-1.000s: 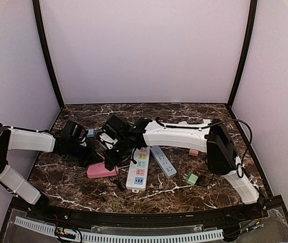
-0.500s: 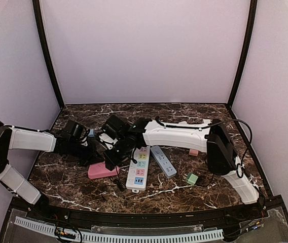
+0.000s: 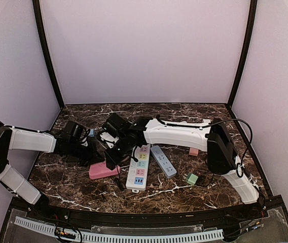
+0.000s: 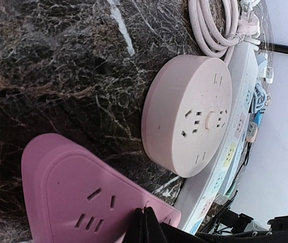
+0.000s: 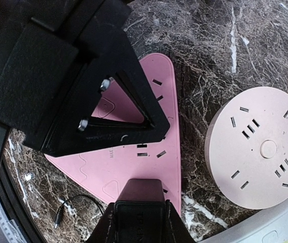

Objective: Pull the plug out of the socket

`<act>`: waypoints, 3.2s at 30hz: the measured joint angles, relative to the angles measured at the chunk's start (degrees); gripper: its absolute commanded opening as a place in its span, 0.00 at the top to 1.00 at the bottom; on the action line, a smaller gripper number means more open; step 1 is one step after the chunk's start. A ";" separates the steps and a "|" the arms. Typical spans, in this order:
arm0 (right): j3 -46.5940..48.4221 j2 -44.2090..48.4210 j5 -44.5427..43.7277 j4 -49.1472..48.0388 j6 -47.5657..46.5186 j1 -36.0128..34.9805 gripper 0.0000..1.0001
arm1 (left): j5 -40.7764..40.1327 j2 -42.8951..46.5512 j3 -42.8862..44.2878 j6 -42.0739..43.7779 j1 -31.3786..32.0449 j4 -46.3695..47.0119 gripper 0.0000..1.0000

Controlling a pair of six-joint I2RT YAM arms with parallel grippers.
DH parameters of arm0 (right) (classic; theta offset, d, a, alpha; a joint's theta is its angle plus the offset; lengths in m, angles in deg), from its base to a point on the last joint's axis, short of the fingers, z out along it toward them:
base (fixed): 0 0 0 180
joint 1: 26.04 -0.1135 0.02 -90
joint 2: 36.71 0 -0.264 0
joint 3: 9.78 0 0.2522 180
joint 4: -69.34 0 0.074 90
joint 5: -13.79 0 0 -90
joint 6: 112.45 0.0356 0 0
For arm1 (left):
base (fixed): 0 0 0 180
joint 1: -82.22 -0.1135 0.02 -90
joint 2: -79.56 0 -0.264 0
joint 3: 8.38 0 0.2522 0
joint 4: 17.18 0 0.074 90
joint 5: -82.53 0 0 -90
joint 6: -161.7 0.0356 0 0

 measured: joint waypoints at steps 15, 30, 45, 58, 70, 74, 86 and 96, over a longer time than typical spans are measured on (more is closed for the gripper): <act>9.77 -0.11 0.81 2.64 0.02 0.98 0.97 | -0.20 0.07 -0.31 0.15 0.13 0.68 1.00; -5.18 14.78 0.83 -0.11 0.92 8.48 0.97 | -4.74 1.38 7.67 3.21 0.24 -15.76 1.00; -20.59 30.64 -0.70 -9.22 2.69 31.10 0.98 | -6.05 4.92 17.09 6.60 0.24 -22.86 1.00; -12.11 18.38 5.22 -19.56 4.13 37.88 1.00 | -6.05 6.91 17.29 6.80 0.24 -23.23 1.00; -1.92 1.27 14.34 -21.70 9.33 41.53 0.97 | -6.27 10.71 17.27 4.98 0.24 -23.21 0.99; -1.11 -1.18 18.34 -22.80 12.11 44.30 0.95 | -6.29 11.15 17.03 4.42 0.33 -23.17 0.99; -3.19 -7.10 27.06 -27.80 19.91 48.83 0.77 | -6.49 11.17 16.41 3.43 1.03 -22.64 0.99; -4.00 -7.52 27.98 -27.26 21.35 49.57 0.65 | -6.67 11.17 15.72 2.71 1.22 -22.21 0.98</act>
